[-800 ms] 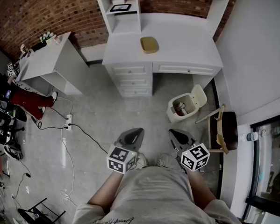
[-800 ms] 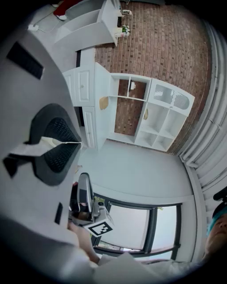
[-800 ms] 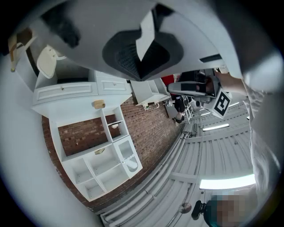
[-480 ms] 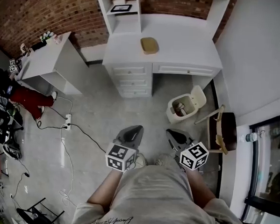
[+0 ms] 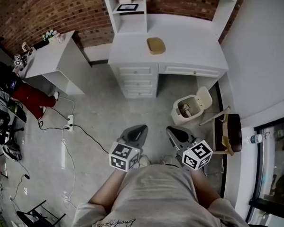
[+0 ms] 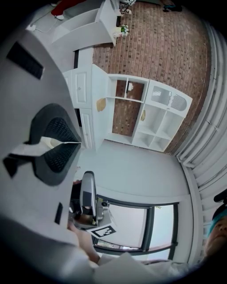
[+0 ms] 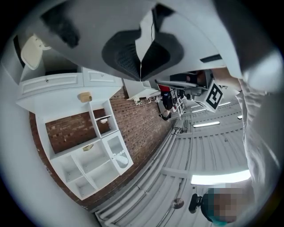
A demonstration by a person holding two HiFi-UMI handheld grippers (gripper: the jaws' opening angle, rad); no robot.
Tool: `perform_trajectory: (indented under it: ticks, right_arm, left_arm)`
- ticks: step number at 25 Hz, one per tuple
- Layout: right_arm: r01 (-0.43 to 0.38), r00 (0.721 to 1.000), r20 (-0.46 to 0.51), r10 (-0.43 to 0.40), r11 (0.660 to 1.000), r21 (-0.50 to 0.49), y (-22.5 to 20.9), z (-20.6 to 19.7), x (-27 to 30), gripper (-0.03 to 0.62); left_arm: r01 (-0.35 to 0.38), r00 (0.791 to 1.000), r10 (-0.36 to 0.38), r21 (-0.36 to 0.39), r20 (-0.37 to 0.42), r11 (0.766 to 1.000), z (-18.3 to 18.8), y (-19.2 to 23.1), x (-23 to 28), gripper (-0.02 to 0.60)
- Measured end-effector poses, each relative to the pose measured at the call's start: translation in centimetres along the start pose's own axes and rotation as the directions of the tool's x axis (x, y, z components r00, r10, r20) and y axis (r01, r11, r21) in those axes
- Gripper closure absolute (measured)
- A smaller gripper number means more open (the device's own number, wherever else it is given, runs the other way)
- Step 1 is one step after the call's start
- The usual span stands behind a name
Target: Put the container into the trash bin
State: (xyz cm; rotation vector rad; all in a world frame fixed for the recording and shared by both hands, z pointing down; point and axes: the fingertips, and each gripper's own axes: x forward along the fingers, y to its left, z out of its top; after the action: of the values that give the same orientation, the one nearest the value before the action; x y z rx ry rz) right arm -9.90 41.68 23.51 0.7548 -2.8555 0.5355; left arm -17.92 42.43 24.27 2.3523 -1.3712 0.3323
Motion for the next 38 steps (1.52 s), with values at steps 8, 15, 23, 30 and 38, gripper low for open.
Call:
perform_trajectory:
  ticks: [8,15,23,30,38]
  right_arm:
    - [-0.113,0.994,0.006,0.113,0.991,0.071,4.3,-0.2,2.3,0.566]
    - [-0.059,0.998,0.012,0.059,0.998,-0.009,4.8,-0.3,2.5,0.566]
    - [-0.012,1.000,-0.024,0.011,0.999,-0.030,3.3,0.0,4.9,0.566]
    - [-0.008,0.999,-0.051,0.007,1.000,-0.027,-1.0,0.1,7.8,0.565]
    - [0.012,0.998,-0.061,-0.010,1.000,0.022,-11.6,2.3,13.7,0.565]
  left_arm:
    - [-0.004,1.000,0.004,0.011,-0.013,1.000,-1.2,2.8,-2.7,0.565]
    - [0.013,1.000,-0.012,0.008,-0.005,1.000,-1.5,3.4,-3.6,0.565]
    - [0.020,1.000,-0.020,-0.003,0.007,1.000,-0.4,5.0,-2.6,0.565]
    - [0.017,1.000,-0.016,-0.015,0.006,1.000,1.0,7.7,1.2,0.565]
    - [0.015,0.999,-0.016,-0.015,-0.034,1.000,4.4,13.6,10.9,0.565]
